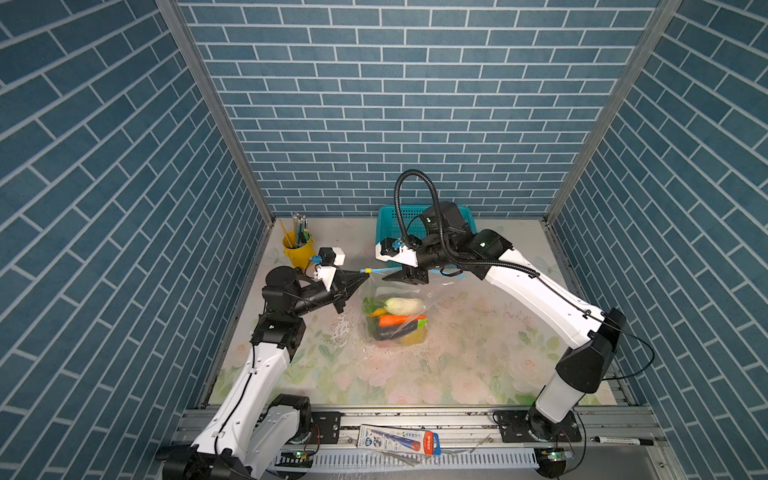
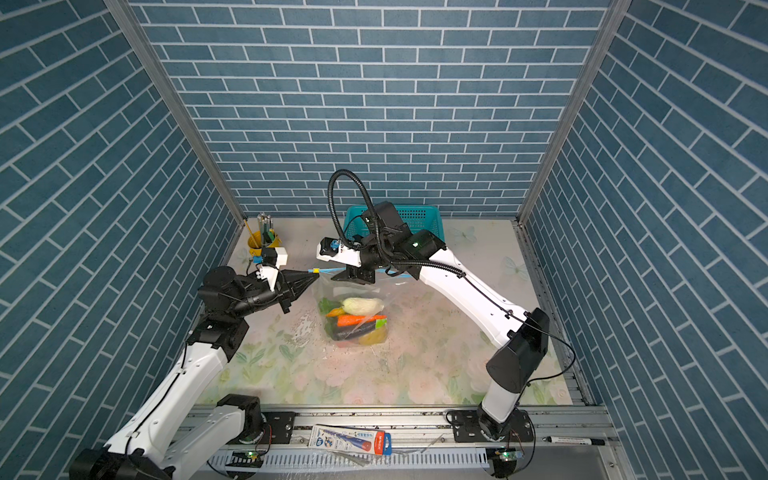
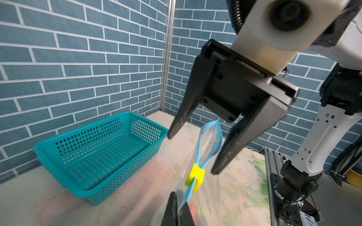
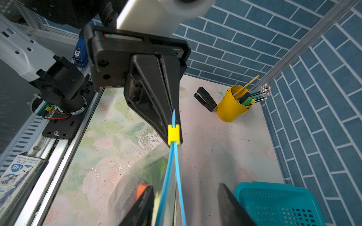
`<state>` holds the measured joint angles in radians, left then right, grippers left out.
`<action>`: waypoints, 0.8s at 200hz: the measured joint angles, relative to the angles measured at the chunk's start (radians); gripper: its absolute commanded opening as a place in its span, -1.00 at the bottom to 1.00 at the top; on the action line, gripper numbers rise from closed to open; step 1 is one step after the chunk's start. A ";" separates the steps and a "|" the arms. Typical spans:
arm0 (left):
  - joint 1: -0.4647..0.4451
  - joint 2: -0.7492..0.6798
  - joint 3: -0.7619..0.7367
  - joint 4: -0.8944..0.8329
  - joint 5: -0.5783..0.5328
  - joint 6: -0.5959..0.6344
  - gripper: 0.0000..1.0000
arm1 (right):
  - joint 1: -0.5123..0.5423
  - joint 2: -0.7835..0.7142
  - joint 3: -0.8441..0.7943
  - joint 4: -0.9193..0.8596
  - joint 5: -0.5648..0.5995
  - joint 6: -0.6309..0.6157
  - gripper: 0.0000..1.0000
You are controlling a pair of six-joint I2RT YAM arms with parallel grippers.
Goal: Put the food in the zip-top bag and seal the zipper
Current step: 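Move the right gripper to pinch the blue zipper beside the left gripper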
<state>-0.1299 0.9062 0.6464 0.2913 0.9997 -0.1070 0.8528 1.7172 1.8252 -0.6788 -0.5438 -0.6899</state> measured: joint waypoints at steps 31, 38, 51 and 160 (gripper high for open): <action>-0.002 -0.014 0.000 -0.007 -0.002 0.003 -0.99 | 0.000 0.013 0.016 -0.022 0.001 -0.014 -0.61; -0.003 -0.015 0.000 -0.007 -0.002 0.003 -0.98 | 0.000 0.013 0.018 -0.027 0.001 -0.016 -0.71; -0.006 -0.015 0.000 -0.010 -0.004 0.003 -0.96 | 0.000 0.013 0.019 -0.035 0.000 -0.021 -0.90; -0.010 -0.027 0.013 -0.064 -0.014 0.057 -0.59 | 0.000 0.013 0.022 -0.064 -0.001 -0.017 -1.00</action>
<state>-0.1402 0.8787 0.6590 0.2276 0.9859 -0.0498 0.8532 1.7306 1.8469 -0.7425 -0.5449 -0.7071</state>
